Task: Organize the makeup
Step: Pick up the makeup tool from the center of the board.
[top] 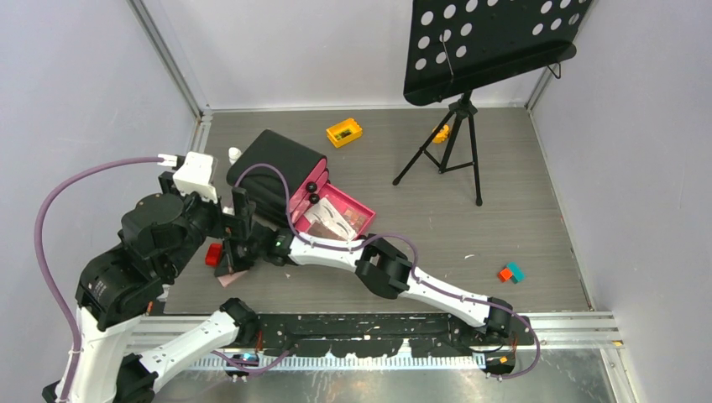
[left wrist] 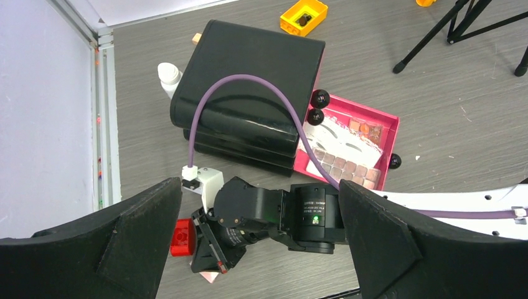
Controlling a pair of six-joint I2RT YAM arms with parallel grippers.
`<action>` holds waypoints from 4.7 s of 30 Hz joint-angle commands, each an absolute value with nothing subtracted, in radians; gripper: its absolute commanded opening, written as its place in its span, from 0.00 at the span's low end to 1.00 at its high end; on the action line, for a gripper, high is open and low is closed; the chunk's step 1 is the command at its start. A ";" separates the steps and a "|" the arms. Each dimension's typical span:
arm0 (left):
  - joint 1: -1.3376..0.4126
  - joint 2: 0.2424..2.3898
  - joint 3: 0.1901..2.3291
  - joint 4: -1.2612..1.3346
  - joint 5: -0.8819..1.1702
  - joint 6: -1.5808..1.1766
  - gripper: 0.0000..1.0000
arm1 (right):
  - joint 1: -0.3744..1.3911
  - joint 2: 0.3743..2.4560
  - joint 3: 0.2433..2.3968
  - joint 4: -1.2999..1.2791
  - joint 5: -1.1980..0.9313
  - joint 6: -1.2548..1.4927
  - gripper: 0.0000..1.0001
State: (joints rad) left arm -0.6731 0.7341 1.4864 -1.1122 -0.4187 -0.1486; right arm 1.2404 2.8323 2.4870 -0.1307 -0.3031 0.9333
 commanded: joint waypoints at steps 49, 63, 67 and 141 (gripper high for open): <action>-0.621 0.790 1.232 -1.016 -0.796 -0.538 1.00 | 1.325 1.620 1.299 -0.279 0.234 0.477 0.00; -0.076 0.687 0.720 -0.826 -0.361 -0.833 1.00 | 1.325 1.273 1.161 -0.433 0.397 0.459 0.00; -0.045 0.698 0.621 -0.804 -0.425 -0.941 1.00 | 1.325 1.244 1.132 -0.436 0.383 0.469 0.00; -0.050 1.007 0.535 -0.644 -0.106 -0.879 0.31 | 1.273 1.335 1.186 -0.420 0.515 0.440 0.00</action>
State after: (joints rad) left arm 0.1066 1.0225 0.4957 -0.5819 -0.0044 -0.8124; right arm 1.2819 1.3956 1.1980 -0.4572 0.4656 0.4397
